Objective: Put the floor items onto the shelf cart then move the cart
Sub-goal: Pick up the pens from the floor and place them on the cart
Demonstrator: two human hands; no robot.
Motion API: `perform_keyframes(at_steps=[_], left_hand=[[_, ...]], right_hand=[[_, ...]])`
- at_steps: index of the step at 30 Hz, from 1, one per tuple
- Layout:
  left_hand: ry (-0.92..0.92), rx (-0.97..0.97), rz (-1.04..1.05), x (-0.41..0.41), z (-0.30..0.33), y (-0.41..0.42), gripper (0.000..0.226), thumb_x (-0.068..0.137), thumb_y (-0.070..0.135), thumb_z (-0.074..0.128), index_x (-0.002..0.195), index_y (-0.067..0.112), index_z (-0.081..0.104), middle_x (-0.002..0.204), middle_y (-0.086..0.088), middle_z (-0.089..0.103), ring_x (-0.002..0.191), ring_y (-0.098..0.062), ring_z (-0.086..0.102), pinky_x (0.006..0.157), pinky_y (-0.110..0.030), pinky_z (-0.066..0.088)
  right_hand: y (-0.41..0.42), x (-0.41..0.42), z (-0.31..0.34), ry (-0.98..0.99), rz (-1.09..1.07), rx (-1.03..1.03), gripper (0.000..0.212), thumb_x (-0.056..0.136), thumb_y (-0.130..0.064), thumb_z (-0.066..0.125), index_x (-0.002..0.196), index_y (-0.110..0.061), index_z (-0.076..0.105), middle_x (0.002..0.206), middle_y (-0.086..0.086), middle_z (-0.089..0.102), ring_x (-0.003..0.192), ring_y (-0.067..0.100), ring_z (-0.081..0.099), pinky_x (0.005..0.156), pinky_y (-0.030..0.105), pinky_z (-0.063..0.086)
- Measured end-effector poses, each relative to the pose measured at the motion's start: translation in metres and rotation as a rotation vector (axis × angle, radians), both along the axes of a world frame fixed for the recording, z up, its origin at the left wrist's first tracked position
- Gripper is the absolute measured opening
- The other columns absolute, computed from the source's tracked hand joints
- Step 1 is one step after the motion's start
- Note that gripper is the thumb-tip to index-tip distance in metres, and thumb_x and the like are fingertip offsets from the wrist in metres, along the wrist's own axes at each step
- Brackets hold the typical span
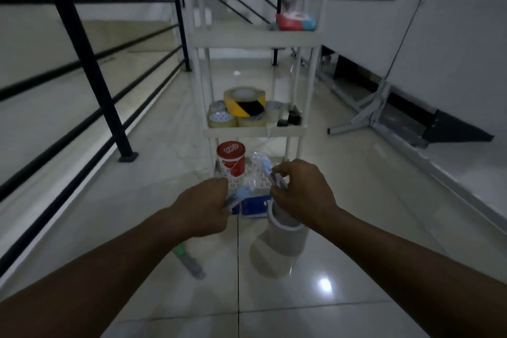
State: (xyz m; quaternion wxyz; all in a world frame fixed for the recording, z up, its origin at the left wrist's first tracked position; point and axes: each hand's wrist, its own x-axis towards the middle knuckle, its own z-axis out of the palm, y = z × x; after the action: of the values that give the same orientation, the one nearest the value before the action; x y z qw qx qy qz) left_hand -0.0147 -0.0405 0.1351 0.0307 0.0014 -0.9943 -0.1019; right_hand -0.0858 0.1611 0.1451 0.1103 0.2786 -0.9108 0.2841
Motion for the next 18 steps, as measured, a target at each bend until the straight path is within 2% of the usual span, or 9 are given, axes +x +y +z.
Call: perform_keyframes(at_steps=[2, 4, 8, 10, 11, 14, 18], left_hand=[[0.062, 0.098, 0.037, -0.002, 0.031, 0.010, 0.020, 0.082, 0.026, 0.065, 0.076, 0.020, 0.047, 0.076, 0.002, 0.053, 0.062, -0.008, 0.050, 0.047, -0.019, 0.031], [0.128, 0.162, 0.091, -0.006, 0.061, 0.018, 0.017, 0.080, 0.023, 0.066, 0.077, 0.012, 0.054, 0.074, -0.002, 0.058, 0.063, -0.015, 0.058, 0.045, -0.021, 0.038], [0.282, 0.285, 0.167, -0.013, 0.107, 0.027, 0.023, 0.076, 0.025, 0.069, 0.076, 0.005, 0.059, 0.072, -0.010, 0.065, 0.062, -0.023, 0.064, 0.055, -0.037, 0.052], [0.328, 0.306, 0.197, -0.019, 0.122, 0.029, 0.023, 0.073, 0.024, 0.070, 0.075, 0.004, 0.059, 0.070, -0.012, 0.066, 0.060, -0.025, 0.065, 0.055, -0.041, 0.056], [0.347, 0.318, 0.200, -0.021, 0.128, 0.029, 0.022, 0.073, 0.023, 0.070, 0.075, 0.005, 0.058, 0.069, -0.013, 0.066, 0.059, -0.025, 0.065, 0.054, -0.042, 0.056], [0.416, 0.328, 0.200, -0.032, 0.144, 0.024, 0.019, 0.076, 0.021, 0.069, 0.070, 0.010, 0.054, 0.064, -0.006, 0.061, 0.057, -0.017, 0.060, 0.048, -0.031, 0.046], [0.499, 0.322, 0.255, -0.058, 0.170, 0.005, 0.023, 0.074, 0.031, 0.070, 0.071, 0.013, 0.056, 0.067, -0.002, 0.061, 0.061, -0.012, 0.058, 0.050, -0.028, 0.044]], right_hand=[[0.001, -0.003, 0.029, 0.050, -0.004, -0.085, 0.030, 0.080, -0.028, 0.072, 0.107, -0.016, 0.072, 0.100, 0.004, 0.069, 0.081, 0.014, 0.063, 0.065, 0.018, 0.046], [-0.001, -0.004, 0.054, 0.106, -0.014, -0.151, 0.030, 0.079, -0.030, 0.073, 0.106, -0.017, 0.072, 0.099, 0.002, 0.069, 0.082, 0.013, 0.063, 0.066, 0.018, 0.045], [-0.007, -0.010, 0.090, 0.164, -0.021, -0.205, 0.027, 0.079, -0.026, 0.072, 0.106, -0.019, 0.072, 0.099, 0.001, 0.069, 0.083, 0.012, 0.063, 0.072, 0.026, 0.054], [-0.013, -0.017, 0.103, 0.194, -0.021, -0.208, 0.025, 0.078, -0.027, 0.071, 0.102, -0.019, 0.072, 0.097, -0.002, 0.069, 0.082, 0.010, 0.064, 0.074, 0.030, 0.057], [-0.016, -0.021, 0.109, 0.208, -0.018, -0.212, 0.024, 0.078, -0.027, 0.071, 0.100, -0.019, 0.072, 0.096, -0.002, 0.069, 0.082, 0.009, 0.063, 0.073, 0.028, 0.057], [-0.024, -0.033, 0.124, 0.228, -0.015, -0.207, 0.016, 0.082, -0.028, 0.068, 0.093, -0.019, 0.072, 0.090, -0.002, 0.065, 0.078, 0.010, 0.061, 0.063, 0.016, 0.045], [-0.038, -0.063, 0.154, 0.268, -0.027, -0.229, 0.017, 0.082, -0.030, 0.066, 0.093, -0.019, 0.072, 0.091, -0.001, 0.065, 0.077, 0.010, 0.061, 0.063, 0.019, 0.046]])
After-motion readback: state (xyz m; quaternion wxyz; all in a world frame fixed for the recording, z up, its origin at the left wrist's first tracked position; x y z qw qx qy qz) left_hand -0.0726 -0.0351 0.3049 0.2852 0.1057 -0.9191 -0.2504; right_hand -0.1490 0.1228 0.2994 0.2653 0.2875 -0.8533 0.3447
